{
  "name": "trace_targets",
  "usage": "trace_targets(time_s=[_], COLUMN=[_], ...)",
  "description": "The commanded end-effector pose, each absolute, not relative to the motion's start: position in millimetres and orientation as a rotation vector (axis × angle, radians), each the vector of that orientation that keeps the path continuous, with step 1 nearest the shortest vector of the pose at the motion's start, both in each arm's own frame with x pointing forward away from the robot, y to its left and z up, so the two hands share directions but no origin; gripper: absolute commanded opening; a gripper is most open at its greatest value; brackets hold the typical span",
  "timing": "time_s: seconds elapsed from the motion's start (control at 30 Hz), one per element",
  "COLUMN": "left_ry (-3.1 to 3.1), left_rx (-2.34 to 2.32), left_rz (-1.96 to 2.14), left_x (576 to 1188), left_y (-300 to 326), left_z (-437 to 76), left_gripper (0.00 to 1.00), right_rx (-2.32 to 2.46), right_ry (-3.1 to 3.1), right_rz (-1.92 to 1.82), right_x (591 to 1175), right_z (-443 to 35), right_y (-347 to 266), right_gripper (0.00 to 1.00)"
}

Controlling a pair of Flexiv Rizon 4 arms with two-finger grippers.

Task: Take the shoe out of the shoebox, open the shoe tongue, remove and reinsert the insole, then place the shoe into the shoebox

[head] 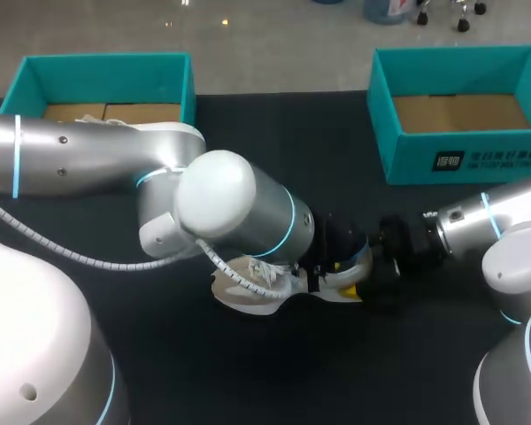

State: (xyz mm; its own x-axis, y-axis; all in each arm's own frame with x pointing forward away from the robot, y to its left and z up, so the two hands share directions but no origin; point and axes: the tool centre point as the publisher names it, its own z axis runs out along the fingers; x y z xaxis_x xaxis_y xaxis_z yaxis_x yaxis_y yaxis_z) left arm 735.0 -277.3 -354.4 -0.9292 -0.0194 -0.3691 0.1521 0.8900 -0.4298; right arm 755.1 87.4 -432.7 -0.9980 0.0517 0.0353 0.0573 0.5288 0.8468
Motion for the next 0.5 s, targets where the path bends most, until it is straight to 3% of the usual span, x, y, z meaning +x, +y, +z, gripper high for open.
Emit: trace_targets(time_s=[0.03,0.5], left_ry=[2.678,2.777], left_rx=[0.083,0.102], left_rz=[-0.645,-0.891], left_x=[733,729], left_y=[-276,-270], left_z=[-355,-321], left_gripper=[0.00,0.00], right_rx=[-0.099,-0.099], right_ry=[-2.745,-2.745], right_rz=[-1.515,-1.515], right_x=[753,753], right_z=[-437,-437], right_y=[88,88], right_gripper=[0.19,0.20])
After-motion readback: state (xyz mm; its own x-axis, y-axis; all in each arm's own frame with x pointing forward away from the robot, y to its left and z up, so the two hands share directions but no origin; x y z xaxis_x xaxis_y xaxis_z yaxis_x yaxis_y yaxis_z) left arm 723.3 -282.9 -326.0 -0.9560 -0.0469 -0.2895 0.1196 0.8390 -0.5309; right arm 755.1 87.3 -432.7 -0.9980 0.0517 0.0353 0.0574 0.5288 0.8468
